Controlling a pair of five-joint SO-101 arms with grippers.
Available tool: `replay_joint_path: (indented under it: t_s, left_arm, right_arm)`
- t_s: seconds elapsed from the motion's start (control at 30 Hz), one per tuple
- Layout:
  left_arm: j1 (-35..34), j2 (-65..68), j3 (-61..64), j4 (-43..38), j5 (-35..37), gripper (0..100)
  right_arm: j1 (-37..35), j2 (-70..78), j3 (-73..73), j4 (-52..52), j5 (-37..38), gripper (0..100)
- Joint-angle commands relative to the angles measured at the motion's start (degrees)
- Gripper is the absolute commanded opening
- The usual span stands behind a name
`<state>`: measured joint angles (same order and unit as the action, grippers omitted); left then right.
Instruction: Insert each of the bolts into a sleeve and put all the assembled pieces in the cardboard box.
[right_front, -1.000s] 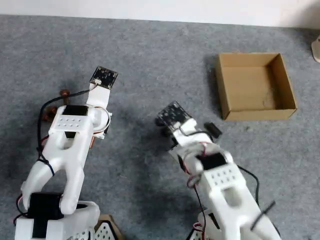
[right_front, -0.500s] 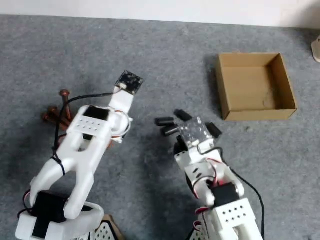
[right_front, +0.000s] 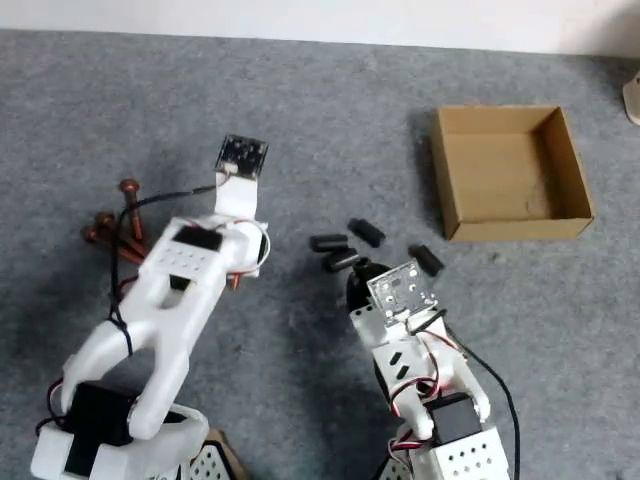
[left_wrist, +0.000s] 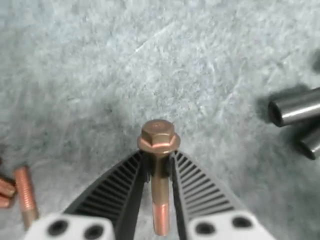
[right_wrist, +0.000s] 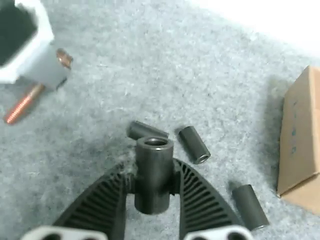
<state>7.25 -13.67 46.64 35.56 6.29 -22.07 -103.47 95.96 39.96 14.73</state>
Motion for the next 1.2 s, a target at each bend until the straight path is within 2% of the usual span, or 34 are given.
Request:
replay_joint_path:
  t_s: [0.0,0.23,0.33,0.47,0.7,1.0,1.17]
  left_arm:
    - [-0.57,-3.21,5.23,-12.40,0.53,0]
    - [-0.75,-3.21,19.21,-41.49,0.26,0]
    - [-0.48,-3.21,22.55,-50.29,0.26,0]
    - [-0.75,-3.21,26.15,-61.01,0.26,0]
    - [-0.57,-3.21,34.15,-83.25,0.35,0]
    - [-0.04,-3.21,39.78,-102.68,0.62,1]
    - [6.02,-3.21,40.40,-103.65,0.62,1]
  right_arm:
    - [0.31,-1.89,4.70,-3.74,-0.26,0.5]
    - [0.31,-1.89,5.23,-7.52,-0.62,0.5]
    - [0.22,-1.89,5.23,-7.52,-1.76,0.5]
    - [0.22,-1.89,5.23,-7.69,-8.62,0.5]
    - [0.22,-1.80,5.23,-7.34,-9.05,0.5]
    - [-0.66,-1.80,5.23,-6.11,-9.14,0.5]
    - [-5.41,-1.80,5.23,-3.82,-9.32,0.5]
